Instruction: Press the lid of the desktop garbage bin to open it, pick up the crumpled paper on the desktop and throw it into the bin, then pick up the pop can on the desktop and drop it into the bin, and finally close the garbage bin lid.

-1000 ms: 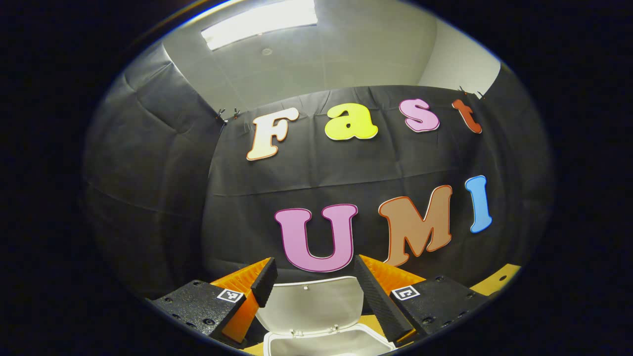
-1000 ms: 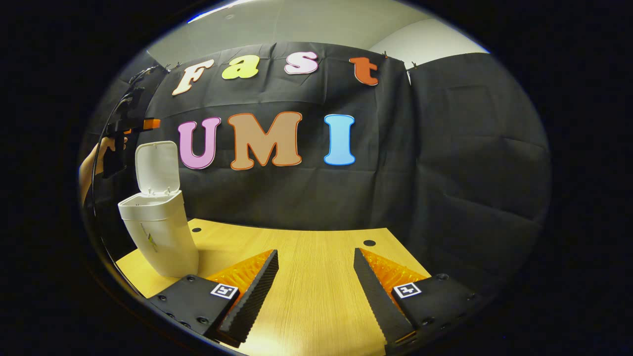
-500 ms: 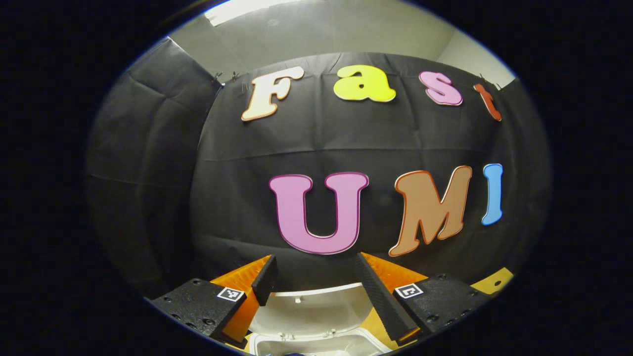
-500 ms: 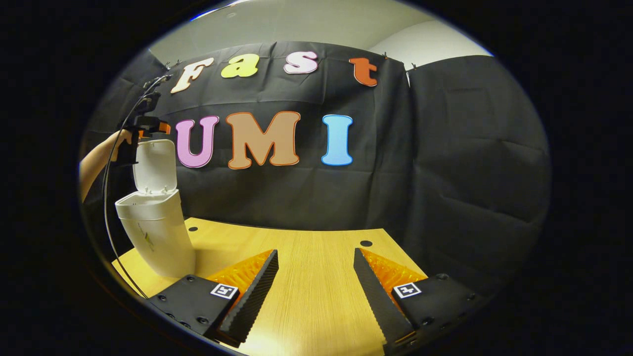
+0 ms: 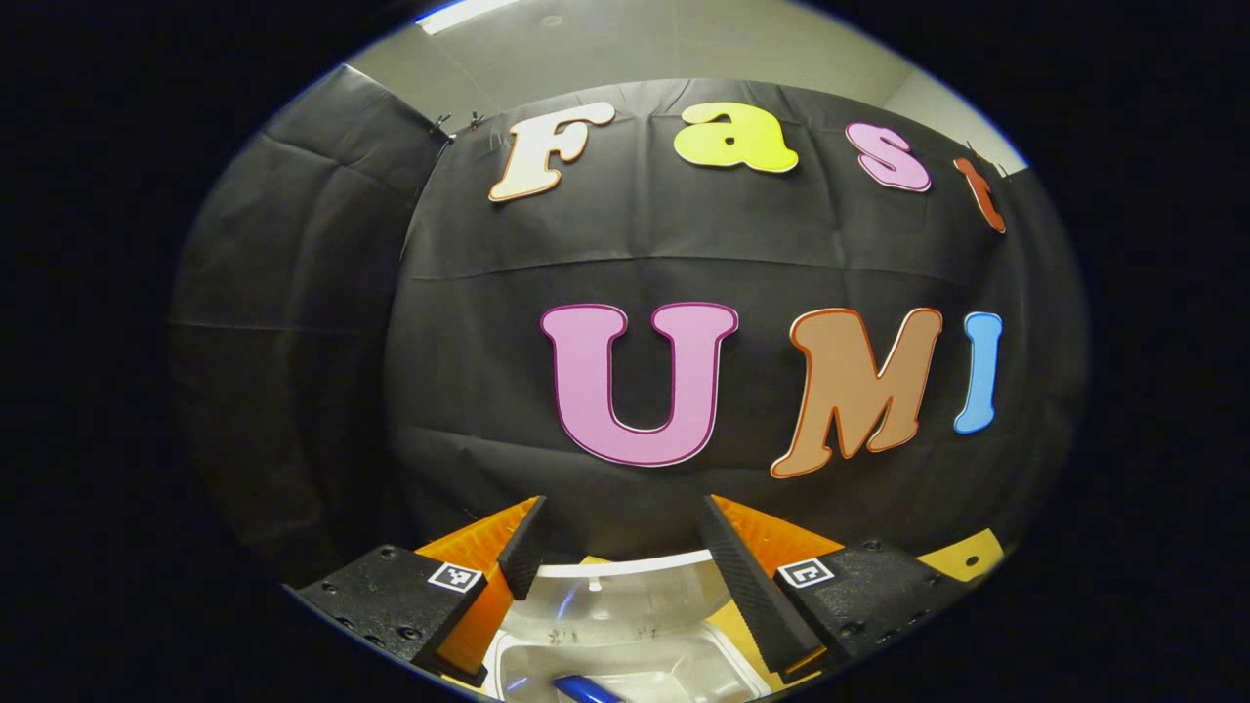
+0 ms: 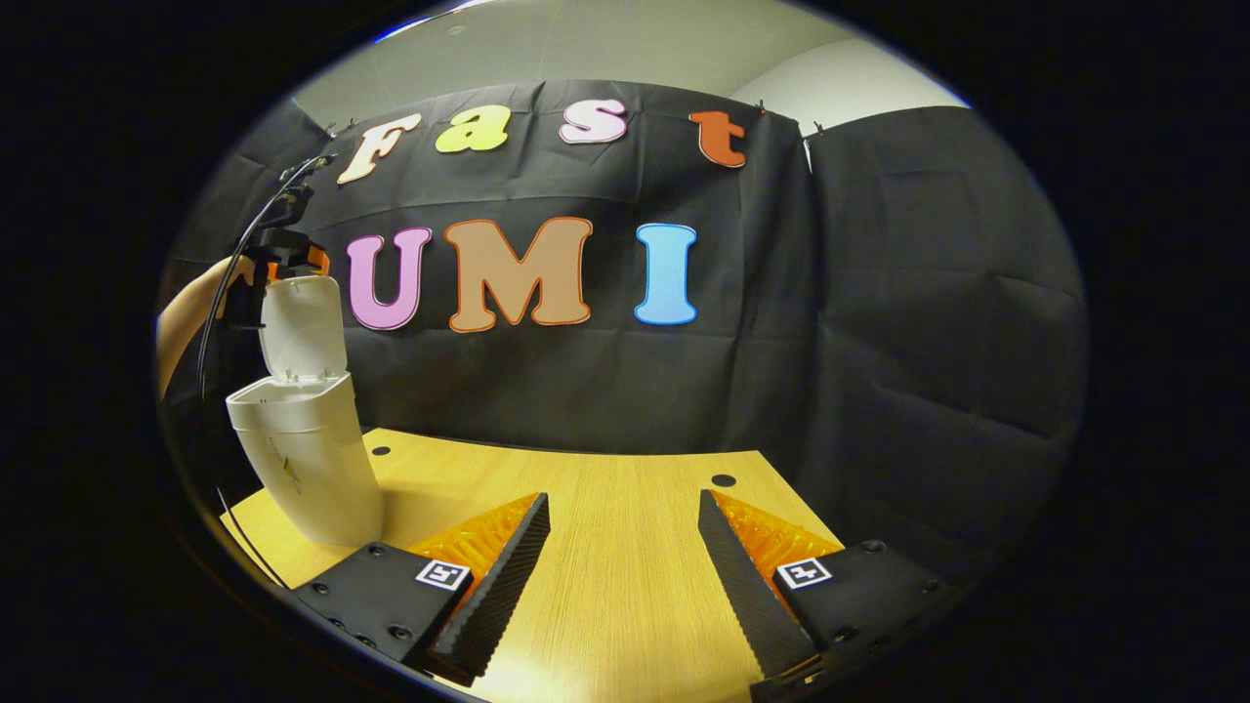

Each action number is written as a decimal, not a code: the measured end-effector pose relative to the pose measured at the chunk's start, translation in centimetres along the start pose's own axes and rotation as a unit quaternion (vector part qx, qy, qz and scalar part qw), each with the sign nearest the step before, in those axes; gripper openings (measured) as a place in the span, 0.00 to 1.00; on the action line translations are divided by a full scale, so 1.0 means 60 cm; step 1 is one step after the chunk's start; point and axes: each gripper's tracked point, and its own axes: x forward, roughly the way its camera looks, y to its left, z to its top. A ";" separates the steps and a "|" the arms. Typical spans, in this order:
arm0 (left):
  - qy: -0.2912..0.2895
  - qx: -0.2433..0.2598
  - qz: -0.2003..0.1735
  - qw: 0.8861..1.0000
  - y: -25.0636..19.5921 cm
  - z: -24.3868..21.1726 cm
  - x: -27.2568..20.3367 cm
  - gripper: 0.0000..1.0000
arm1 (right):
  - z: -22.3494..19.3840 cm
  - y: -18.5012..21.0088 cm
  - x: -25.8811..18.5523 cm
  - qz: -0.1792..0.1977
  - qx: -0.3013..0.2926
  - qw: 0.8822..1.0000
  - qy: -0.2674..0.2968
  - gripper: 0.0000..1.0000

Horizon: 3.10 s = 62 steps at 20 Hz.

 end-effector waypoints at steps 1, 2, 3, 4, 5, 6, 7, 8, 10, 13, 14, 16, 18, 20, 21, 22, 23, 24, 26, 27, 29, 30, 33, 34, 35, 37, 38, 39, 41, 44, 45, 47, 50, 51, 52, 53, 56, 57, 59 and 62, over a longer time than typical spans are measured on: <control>-0.001 -0.004 0.000 1.000 -0.003 -0.004 -0.013 0.97 | 0.003 0.001 0.002 0.004 -0.001 1.000 -0.001 0.98; 0.000 -0.008 -0.002 1.000 -0.006 -0.009 -0.029 0.94 | 0.005 0.001 0.004 0.008 -0.001 1.000 -0.002 0.98; 0.000 -0.011 -0.002 1.000 -0.009 -0.014 -0.043 0.96 | 0.008 0.001 0.004 0.012 -0.002 1.000 -0.004 0.98; 0.001 -0.009 -0.004 1.000 -0.013 -0.023 -0.057 0.94 | 0.009 0.000 0.007 0.015 -0.003 1.000 -0.005 0.98; 0.002 -0.008 -0.003 1.000 -0.016 -0.031 -0.071 0.94 | 0.012 -0.002 0.008 0.019 -0.003 1.000 -0.006 0.98; 0.004 -0.007 -0.006 1.000 -0.019 -0.040 -0.085 0.96 | 0.012 -0.003 0.009 0.023 -0.002 1.000 -0.006 0.98; 0.006 -0.006 -0.004 1.000 -0.021 -0.048 -0.099 0.96 | 0.013 -0.003 0.010 0.027 -0.002 1.000 -0.006 0.98; 0.008 -0.006 -0.003 1.000 -0.020 -0.058 -0.109 0.96 | 0.012 -0.003 0.011 0.030 -0.002 1.000 -0.006 0.98; 0.018 -0.007 0.002 1.000 -0.021 -0.082 -0.134 0.94 | 0.009 -0.002 0.015 0.038 -0.001 0.999 -0.003 0.98; 0.027 -0.005 0.001 1.000 -0.029 -0.109 -0.159 0.93 | 0.005 0.002 0.017 0.049 -0.004 0.999 0.000 0.98; 0.029 -0.007 0.000 1.000 -0.030 -0.120 -0.167 0.93 | 0.005 0.003 0.017 0.053 -0.007 0.999 0.000 0.98; 0.028 -0.007 -0.001 1.000 -0.032 -0.134 -0.182 0.96 | 0.006 0.004 0.019 0.057 -0.011 0.998 0.000 0.98; 0.030 -0.005 -0.001 1.000 -0.036 -0.151 -0.190 0.95 | 0.002 0.008 0.019 0.064 -0.013 0.998 0.004 0.98; 0.034 -0.002 0.001 0.999 -0.034 -0.165 -0.197 0.96 | -0.001 0.010 0.021 0.067 -0.020 0.998 0.006 0.98; 0.036 -0.001 0.001 0.999 -0.034 -0.169 -0.199 0.95 | 0.000 0.011 0.022 0.068 -0.022 0.997 0.006 0.98; 0.037 0.001 0.003 0.999 -0.033 -0.172 -0.200 0.95 | 0.000 0.011 0.023 0.069 -0.023 0.997 0.007 0.98; 0.039 0.003 0.005 0.999 -0.033 -0.178 -0.201 0.95 | -0.002 0.011 0.024 0.070 -0.024 0.997 0.009 0.98; 0.043 0.004 0.005 0.999 -0.032 -0.186 -0.205 0.95 | -0.005 0.012 0.024 0.071 -0.025 0.997 0.012 0.98; 0.046 0.007 0.006 0.999 -0.033 -0.197 -0.210 0.96 | -0.011 0.011 0.028 0.073 -0.025 0.997 0.019 0.98; 0.052 0.009 0.008 0.999 -0.032 -0.206 -0.211 0.96 | -0.011 0.010 0.029 0.072 -0.025 0.997 0.019 0.98; 0.067 0.009 0.006 0.998 -0.033 -0.232 -0.215 0.94 | -0.008 0.009 0.031 0.071 -0.025 0.997 0.017 0.98; 0.077 0.008 0.006 0.997 -0.033 -0.246 -0.218 0.96 | -0.007 0.012 0.033 0.071 -0.025 0.997 0.017 0.98; 0.093 0.018 0.004 0.996 -0.035 -0.272 -0.222 0.94 | -0.005 0.016 0.040 0.075 -0.029 0.997 0.016 0.98; 0.093 0.024 0.004 0.995 -0.037 -0.275 -0.222 0.94 | -0.007 0.019 0.042 0.076 -0.031 0.996 0.017 0.98; 0.087 0.029 0.004 0.996 -0.036 -0.274 -0.221 0.94 | -0.007 0.021 0.045 0.078 -0.034 0.996 0.017 0.98; 0.090 0.038 -0.002 0.995 -0.039 -0.282 -0.216 0.94 | -0.010 0.026 0.049 0.082 -0.034 0.996 0.022 0.98; 0.105 0.058 -0.011 0.993 -0.042 -0.293 -0.219 0.95 | -0.014 0.028 0.051 0.084 -0.032 0.996 0.025 0.98; 0.098 0.056 -0.016 0.993 -0.041 -0.290 -0.213 0.95 | -0.016 0.030 0.053 0.087 -0.029 0.995 0.026 0.98; 0.113 0.028 -0.027 0.993 -0.044 -0.292 -0.218 0.95 | -0.021 0.037 0.054 0.094 -0.021 0.995 0.027 0.98; 0.107 0.033 -0.027 0.993 -0.046 -0.292 -0.216 0.95 | -0.029 0.041 0.054 0.100 -0.013 0.994 0.029 0.98; 0.096 0.031 -0.028 0.995 -0.047 -0.286 -0.216 0.93 | -0.024 0.040 0.053 0.100 -0.009 0.995 0.026 0.98; 0.074 0.026 -0.037 0.996 -0.064 -0.272 -0.218 0.93 | 0.000 0.031 0.044 0.097 -0.004 0.995 0.007 0.98; 0.020 0.035 -0.057 0.998 -0.100 -0.219 -0.241 0.93 | 0.051 0.000 0.034 0.080 0.001 0.996 -0.033 0.98; -0.001 0.039 -0.067 0.997 -0.120 -0.196 -0.255 0.93 | 0.066 -0.009 0.028 0.076 0.006 0.996 -0.043 0.98; -0.020 0.041 -0.080 0.996 -0.146 -0.174 -0.267 0.93 | 0.075 -0.020 0.020 0.071 0.012 0.996 -0.052 0.98; -0.037 0.036 -0.094 0.994 -0.172 -0.159 -0.284 0.93 | 0.084 -0.029 0.011 0.068 0.017 0.996 -0.061 0.98; -0.073 0.004 -0.123 0.990 -0.240 -0.123 -0.346 0.93 | 0.113 -0.066 -0.014 0.052 0.027 0.994 -0.089 0.98; -0.079 -0.009 -0.132 0.988 -0.266 -0.119 -0.367 0.92 | 0.121 -0.077 -0.022 0.048 0.029 0.994 -0.097 0.98; -0.085 -0.025 -0.148 0.985 -0.309 -0.122 -0.408 0.93 | 0.130 -0.093 -0.036 0.044 0.035 0.992 -0.111 0.97; -0.082 -0.023 -0.160 0.983 -0.360 -0.140 -0.458 0.93 | 0.126 -0.111 -0.053 0.043 0.043 0.991 -0.120 0.97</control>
